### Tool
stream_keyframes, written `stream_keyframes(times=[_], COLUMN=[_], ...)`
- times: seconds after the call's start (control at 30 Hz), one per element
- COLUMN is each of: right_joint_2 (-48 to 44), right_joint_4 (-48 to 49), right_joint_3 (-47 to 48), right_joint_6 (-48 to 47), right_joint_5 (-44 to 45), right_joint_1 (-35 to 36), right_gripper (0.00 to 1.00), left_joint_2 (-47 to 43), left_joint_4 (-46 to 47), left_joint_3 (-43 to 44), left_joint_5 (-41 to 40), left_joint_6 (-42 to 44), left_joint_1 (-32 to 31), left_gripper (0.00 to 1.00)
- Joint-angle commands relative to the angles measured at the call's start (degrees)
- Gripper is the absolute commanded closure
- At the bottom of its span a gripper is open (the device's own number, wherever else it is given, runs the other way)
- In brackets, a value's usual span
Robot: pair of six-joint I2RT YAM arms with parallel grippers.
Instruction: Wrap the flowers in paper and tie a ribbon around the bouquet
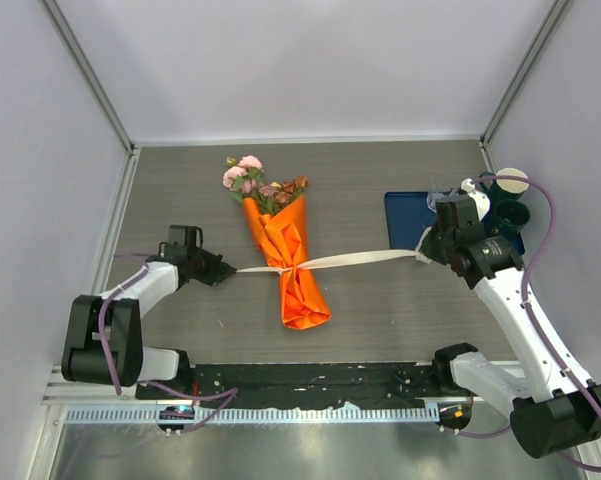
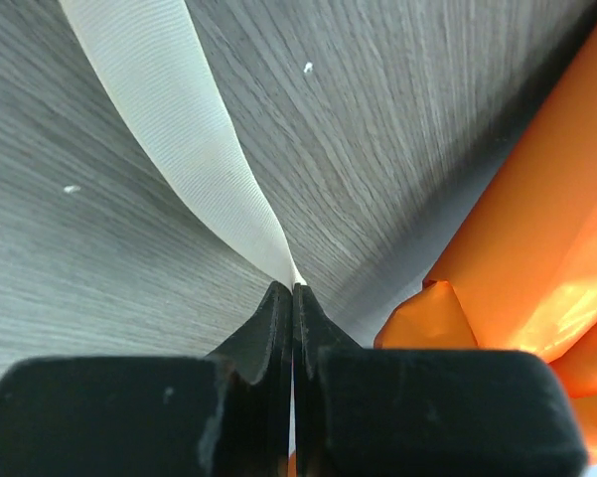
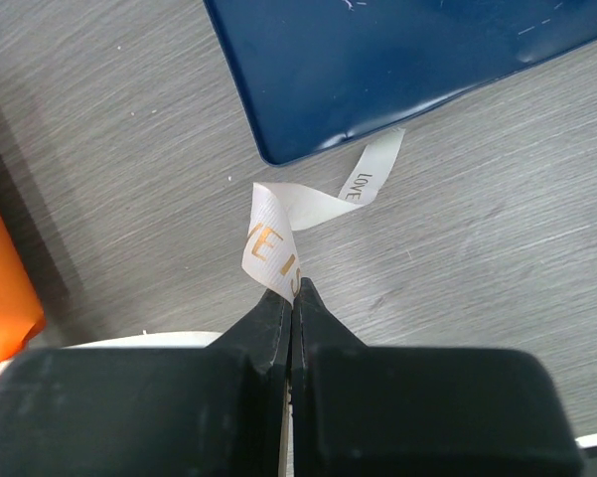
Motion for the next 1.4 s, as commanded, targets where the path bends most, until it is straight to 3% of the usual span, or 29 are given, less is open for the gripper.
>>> stream_keyframes(times=[0.0,0.23,0.43,0.7,0.87,1.03,1.2,1.37], right_joint_2=[-1.63,-2.15,-1.98,-2.59,-2.86,-2.59,-3.12,-3.65], right_joint_4=[-0.2,-0.72,-0.81,-0.81,-0.9,-0.55,-0.29,-0.37], right_joint_3=[0.38,0.29,0.2,-0.59,-0.68,-0.85,-1.03,-1.03], right_joint_6=[-0.25,-0.86,-0.77,-0.6,-0.42,-0.24,0.37,0.28], right_joint_5=[3.42,4.03,3.24,3.06,2.45,1.4,0.87,0.51], right_joint_1=[-0.31,-0.4,-0.4,-0.31,-0.31,-0.31,-0.31,-0.4], right_gripper=[1.0,1.0,1.0,1.0,1.0,1.0,1.0,1.0], left_joint_2=[3.04,4.98,5.07,9.46,9.29,12.96,19.03,23.26], left_joint_4=[4.92,3.87,3.16,4.75,-2.97,-16.15,-24.5,-26.37], left_joint_3=[0.41,0.23,0.06,1.19,3.82,10.15,16.31,19.3], left_joint_5=[0.05,-2.84,-6.19,-6.1,-13.65,-21.29,-22.18,-24.29], left_joint_6=[-1.45,-2.6,-1.63,-1.02,-2.16,-3.91,-5.76,-8.75], left_joint_1=[1.15,1.15,1.24,1.15,0.97,-1.48,-2.89,-5.09], left_gripper=[0.98,0.9,0.71,0.64,0.57,0.57,0.59,0.59])
